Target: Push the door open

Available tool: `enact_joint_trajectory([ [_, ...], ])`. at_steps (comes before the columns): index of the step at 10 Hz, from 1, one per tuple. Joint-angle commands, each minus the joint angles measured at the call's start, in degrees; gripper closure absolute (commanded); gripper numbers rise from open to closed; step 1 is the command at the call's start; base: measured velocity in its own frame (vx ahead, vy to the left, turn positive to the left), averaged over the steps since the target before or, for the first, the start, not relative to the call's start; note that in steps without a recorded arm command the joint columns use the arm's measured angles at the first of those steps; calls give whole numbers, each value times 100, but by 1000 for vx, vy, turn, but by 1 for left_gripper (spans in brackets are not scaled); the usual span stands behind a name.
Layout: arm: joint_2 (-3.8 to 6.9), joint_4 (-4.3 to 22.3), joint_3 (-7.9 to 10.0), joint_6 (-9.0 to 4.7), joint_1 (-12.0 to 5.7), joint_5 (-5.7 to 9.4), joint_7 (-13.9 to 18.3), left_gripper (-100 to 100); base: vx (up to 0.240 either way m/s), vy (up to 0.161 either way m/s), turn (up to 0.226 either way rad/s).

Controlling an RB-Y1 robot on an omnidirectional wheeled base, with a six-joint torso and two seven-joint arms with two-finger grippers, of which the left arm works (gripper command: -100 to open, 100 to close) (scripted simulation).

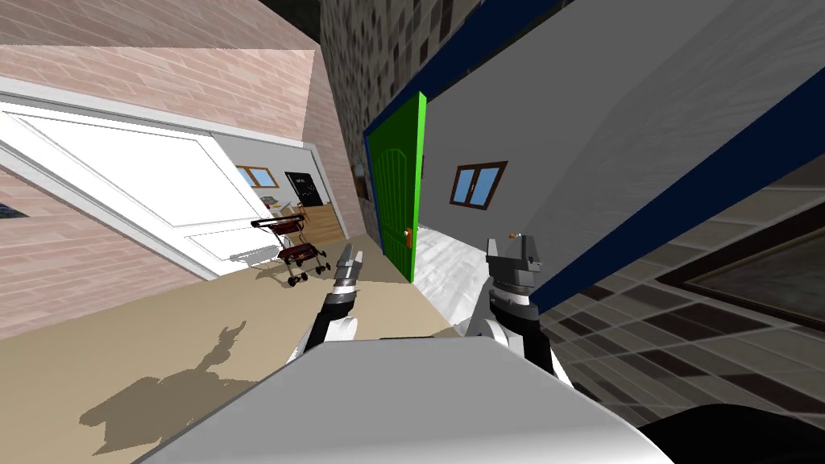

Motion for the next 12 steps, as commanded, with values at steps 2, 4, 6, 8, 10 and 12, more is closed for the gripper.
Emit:
enact_joint_trajectory([
  [2,61,330,-180,148,-210,-14,109,-100,156,94,-162],
  [4,88,513,-274,208,-321,-24,159,-100,103,99,-83],
  [6,127,803,-422,303,-496,-39,237,-100,95,95,-132],
  [8,165,1099,-573,400,-674,-54,317,-100,166,129,-173],
  [10,189,1299,-676,465,-795,-64,371,-100,93,102,-94],
  [12,212,1500,-779,531,-915,-75,425,-100,67,93,-91],
])
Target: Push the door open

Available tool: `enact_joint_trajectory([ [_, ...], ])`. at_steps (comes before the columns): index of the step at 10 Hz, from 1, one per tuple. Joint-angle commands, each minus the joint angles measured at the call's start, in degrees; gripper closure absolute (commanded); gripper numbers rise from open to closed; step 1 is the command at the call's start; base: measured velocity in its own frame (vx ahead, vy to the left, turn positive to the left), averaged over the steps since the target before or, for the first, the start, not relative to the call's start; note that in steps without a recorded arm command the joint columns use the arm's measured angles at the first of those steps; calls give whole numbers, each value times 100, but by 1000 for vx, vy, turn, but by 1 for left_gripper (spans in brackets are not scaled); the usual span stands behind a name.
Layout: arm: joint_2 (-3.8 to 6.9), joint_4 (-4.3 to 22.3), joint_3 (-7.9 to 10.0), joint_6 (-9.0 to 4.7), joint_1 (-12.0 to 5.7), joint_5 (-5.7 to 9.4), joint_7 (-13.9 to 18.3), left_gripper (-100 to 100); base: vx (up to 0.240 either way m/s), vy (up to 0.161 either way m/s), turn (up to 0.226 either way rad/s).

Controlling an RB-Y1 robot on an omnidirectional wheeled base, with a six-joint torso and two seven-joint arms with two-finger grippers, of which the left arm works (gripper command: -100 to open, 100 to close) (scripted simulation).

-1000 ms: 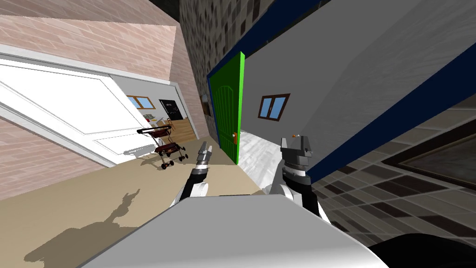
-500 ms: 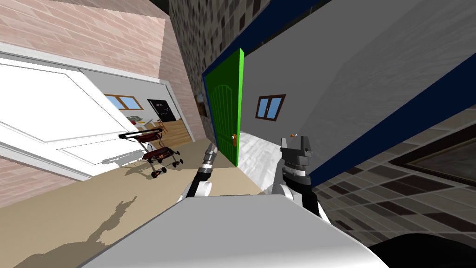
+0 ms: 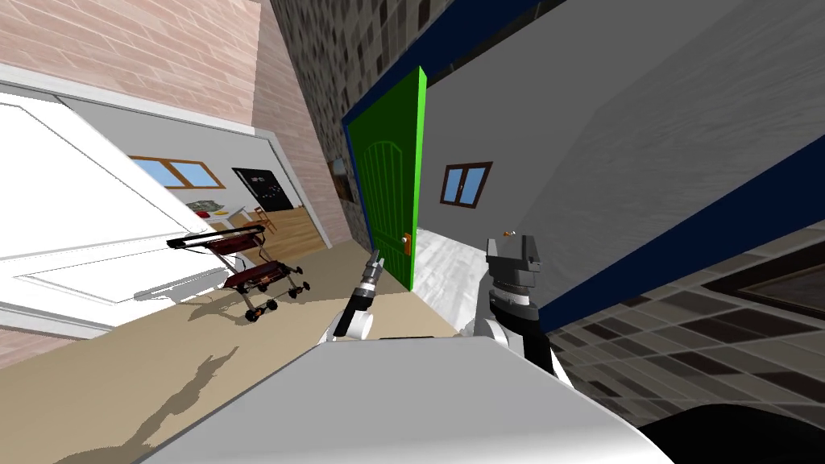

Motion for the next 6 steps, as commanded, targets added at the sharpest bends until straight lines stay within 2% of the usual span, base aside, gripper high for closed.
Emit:
enact_joint_trajectory([
  [1,35,210,-137,123,-138,-13,75,-100,82,108,-191],
  [6,87,702,-389,284,-434,-39,208,-100,88,105,-106],
])
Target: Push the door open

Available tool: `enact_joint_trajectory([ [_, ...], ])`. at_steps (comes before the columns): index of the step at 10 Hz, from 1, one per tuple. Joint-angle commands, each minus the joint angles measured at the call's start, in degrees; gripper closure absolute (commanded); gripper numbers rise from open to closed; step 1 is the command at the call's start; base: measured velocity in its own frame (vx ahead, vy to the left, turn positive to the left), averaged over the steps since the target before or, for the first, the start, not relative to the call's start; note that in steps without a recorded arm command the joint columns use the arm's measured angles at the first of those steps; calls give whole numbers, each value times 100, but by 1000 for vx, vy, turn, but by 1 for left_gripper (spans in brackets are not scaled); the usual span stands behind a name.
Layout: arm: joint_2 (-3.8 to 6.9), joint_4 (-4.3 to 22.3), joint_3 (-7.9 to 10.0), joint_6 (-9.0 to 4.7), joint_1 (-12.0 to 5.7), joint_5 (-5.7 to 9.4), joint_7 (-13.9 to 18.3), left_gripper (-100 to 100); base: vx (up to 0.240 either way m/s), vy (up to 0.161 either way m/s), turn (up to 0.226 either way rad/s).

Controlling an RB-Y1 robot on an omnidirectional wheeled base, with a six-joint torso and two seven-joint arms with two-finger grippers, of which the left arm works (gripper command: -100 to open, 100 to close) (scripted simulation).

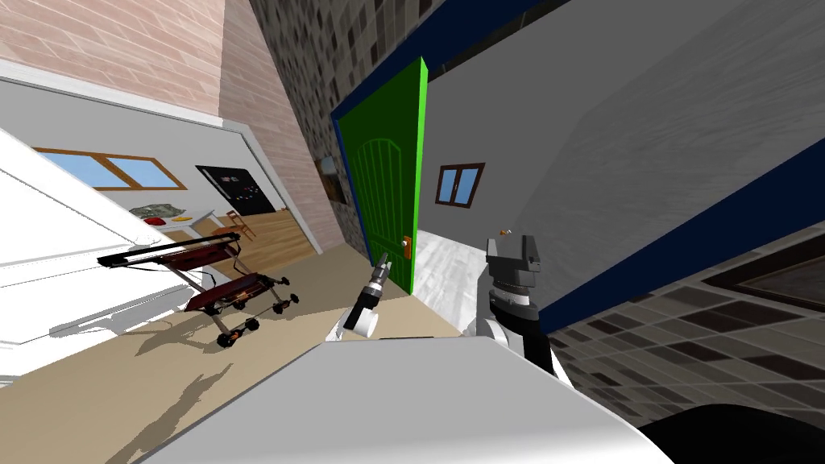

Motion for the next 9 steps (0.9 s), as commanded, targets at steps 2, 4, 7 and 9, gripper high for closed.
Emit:
enact_joint_trajectory([
  [2,3,267,-142,65,-139,-23,60,-100,73,88,-91],
  [4,21,450,-236,125,-249,-33,109,-100,70,90,-99],
  [7,61,879,-456,265,-507,-55,225,-100,95,121,-141],
  [9,82,1106,-572,340,-644,-67,286,-100,111,176,-105],
])
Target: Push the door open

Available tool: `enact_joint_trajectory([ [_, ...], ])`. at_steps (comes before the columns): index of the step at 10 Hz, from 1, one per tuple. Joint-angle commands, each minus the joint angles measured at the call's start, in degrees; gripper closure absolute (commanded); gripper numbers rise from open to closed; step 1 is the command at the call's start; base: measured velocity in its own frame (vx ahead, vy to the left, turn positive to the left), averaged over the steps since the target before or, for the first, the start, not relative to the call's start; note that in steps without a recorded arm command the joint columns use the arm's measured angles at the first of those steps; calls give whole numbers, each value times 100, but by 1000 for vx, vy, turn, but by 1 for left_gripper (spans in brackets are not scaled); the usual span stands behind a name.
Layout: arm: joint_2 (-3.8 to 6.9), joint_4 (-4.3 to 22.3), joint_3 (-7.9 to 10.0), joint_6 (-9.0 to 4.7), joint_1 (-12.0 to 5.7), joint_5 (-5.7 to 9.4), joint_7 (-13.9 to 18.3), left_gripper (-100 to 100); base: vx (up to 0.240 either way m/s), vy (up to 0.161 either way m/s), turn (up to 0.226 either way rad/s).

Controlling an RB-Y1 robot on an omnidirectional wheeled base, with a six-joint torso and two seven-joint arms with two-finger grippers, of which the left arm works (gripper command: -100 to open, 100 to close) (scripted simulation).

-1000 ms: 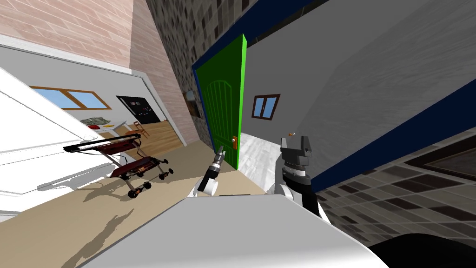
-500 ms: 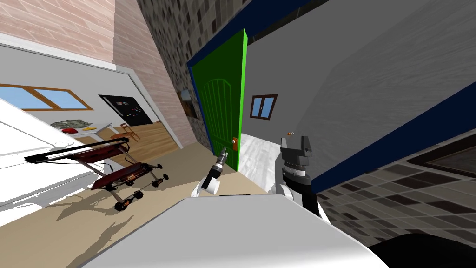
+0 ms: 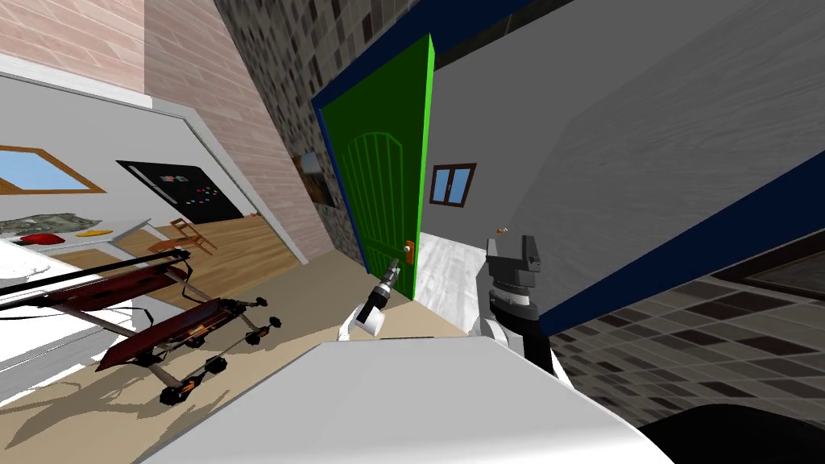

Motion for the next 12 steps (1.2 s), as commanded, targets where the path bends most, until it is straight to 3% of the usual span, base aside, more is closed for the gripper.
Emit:
enact_joint_trajectory([
  [1,28,228,-119,67,-126,-11,68,-100,116,135,-159],
  [6,73,770,-397,245,-453,-39,215,-100,128,138,-113],
  [7,67,720,-360,232,-442,-32,199,-100,61,67,-29],
  [12,-48,976,-242,174,-569,-32,181,-100,171,-66,-36],
])
